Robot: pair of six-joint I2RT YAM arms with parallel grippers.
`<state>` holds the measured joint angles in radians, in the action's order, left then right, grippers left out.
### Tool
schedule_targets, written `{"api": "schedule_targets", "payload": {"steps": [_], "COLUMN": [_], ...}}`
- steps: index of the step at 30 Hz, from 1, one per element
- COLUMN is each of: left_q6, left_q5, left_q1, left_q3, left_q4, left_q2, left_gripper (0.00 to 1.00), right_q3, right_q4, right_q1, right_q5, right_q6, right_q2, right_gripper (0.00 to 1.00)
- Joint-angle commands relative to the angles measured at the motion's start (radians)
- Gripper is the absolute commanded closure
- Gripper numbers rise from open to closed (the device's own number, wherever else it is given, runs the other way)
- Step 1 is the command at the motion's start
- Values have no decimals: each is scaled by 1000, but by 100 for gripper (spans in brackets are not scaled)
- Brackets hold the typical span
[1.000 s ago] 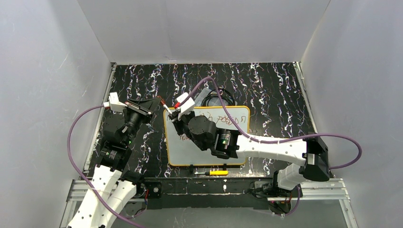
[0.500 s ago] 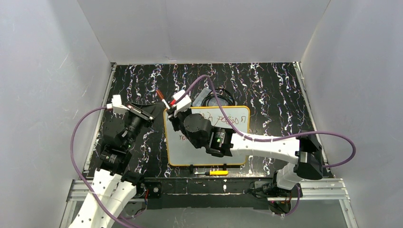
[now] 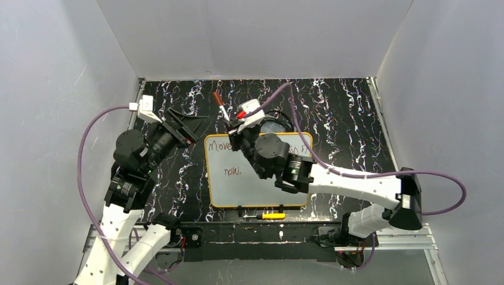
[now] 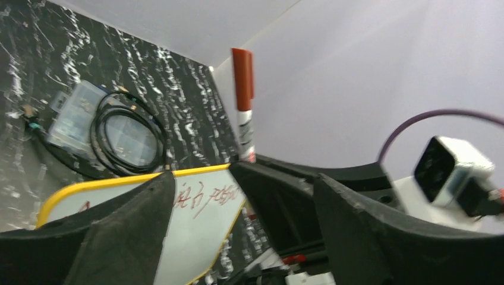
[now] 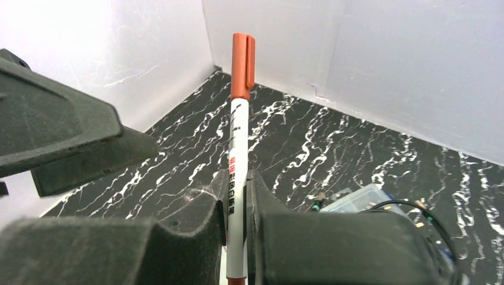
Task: Write a sentence on the whiteboard
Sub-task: Insert the whiteboard marker without the cap into the pen cap, then put down the whiteboard marker at the center of the board.
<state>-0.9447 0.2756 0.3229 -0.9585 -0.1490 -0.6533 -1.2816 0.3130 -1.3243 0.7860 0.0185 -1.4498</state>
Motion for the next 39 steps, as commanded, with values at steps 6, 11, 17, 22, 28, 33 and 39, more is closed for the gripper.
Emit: {"api": "schedule_targets", "payload": {"steps": [6,11,17,22,28,33,39], "left_q6": [489,670,649,667,677,669,679], "left_q5": [6,-97,39,-141,-329,-408,-429], "left_q1": [-1,-68,-310,-321,-321,-321,-321], "left_q3": [-339,-382,-261,-137,19,133,161], "left_q4": [-392,-491,-419,-353,-286,-245,-262], "left_q2": [-197,-255,-280,-223,-112,-32,11], "left_gripper": [2,2,2,2,2,2,2], "right_q3": [-89,-150,-125,-4,259,420,549], "right_q4": [-275,-490,-592,-628,-554,-529,-469], "right_q1": [178,408,764,1029,1125,1125,1125], "right_q5": [-38,-143,-327,-464,-575,-635,-614], "right_q6": [-36,-25,44,133,249,277,288], "right_q2": [162,215,252,237,251,240,242], "right_gripper": [99,99,99,99,99,99,99]}}
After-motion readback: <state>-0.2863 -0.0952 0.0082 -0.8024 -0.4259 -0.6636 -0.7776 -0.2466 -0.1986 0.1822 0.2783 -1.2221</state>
